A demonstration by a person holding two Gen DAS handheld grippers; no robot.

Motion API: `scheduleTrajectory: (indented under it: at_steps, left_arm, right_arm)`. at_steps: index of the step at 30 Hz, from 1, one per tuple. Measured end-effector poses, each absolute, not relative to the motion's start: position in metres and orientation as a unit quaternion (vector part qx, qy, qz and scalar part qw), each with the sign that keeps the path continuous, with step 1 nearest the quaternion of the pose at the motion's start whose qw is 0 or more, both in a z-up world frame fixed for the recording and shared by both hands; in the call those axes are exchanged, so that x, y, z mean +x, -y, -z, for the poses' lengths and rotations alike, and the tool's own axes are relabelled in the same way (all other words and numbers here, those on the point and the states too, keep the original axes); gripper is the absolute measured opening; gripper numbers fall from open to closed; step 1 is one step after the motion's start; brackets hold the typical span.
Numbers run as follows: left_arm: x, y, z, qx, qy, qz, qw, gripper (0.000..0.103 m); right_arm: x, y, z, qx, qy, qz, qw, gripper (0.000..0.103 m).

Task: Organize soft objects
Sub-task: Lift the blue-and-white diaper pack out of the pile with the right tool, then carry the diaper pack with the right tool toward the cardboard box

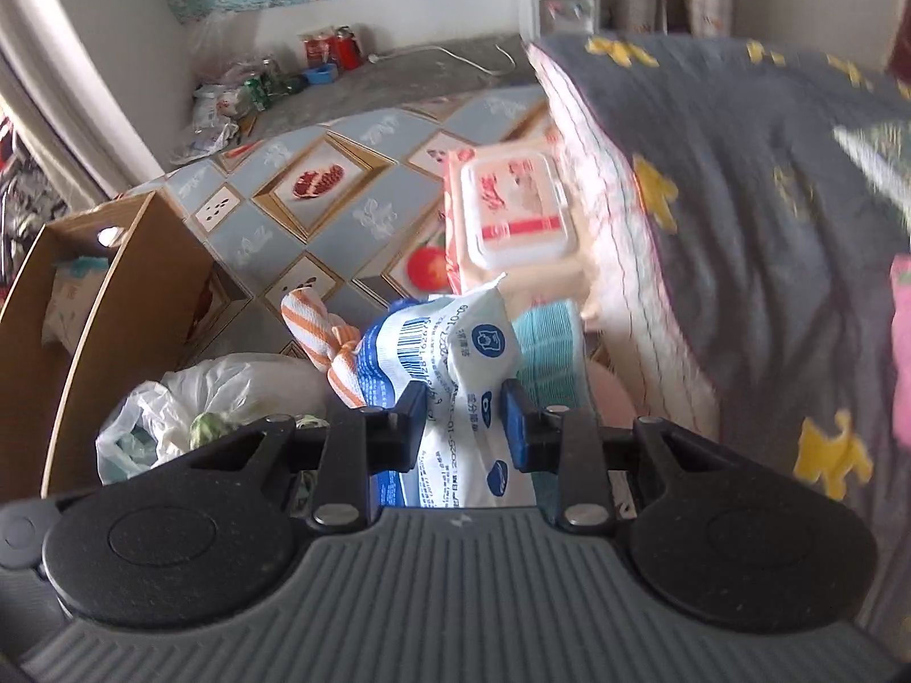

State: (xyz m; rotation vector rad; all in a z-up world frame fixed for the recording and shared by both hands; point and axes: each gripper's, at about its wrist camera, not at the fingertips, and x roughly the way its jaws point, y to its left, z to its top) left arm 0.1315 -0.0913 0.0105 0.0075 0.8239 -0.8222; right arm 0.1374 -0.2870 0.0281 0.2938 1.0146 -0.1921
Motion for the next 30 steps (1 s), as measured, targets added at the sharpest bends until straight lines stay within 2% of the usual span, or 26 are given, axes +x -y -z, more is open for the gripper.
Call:
scheduleTrajectory:
  at_steps: [2, 7, 15, 22, 30]
  left_arm:
    - [0.134, 0.094, -0.007, -0.002, -0.39, 0.392, 0.833, 0.056]
    - [0.139, 0.086, -0.003, -0.022, -0.387, 0.402, 0.829, 0.065]
    - [0.137, 0.063, 0.007, -0.014, -0.417, 0.382, 0.825, 0.065]
    - [0.146, 0.047, 0.006, -0.049, -0.444, 0.355, 0.821, 0.065]
    - [0.153, 0.063, 0.006, -0.058, -0.455, 0.352, 0.816, 0.065]
  right_arm:
    - [0.137, 0.291, -0.023, 0.164, -0.486, 0.089, 0.854, 0.024]
    - [0.138, 0.295, -0.023, 0.217, -0.478, 0.058, 0.849, 0.023]
    - [0.135, 0.321, 0.006, 0.36, -0.46, -0.02, 0.811, 0.023]
    - [0.137, 0.317, 0.031, 0.436, -0.45, -0.092, 0.774, 0.023]
    - [0.131, 0.326, 0.068, 0.537, -0.408, -0.154, 0.722, 0.024]
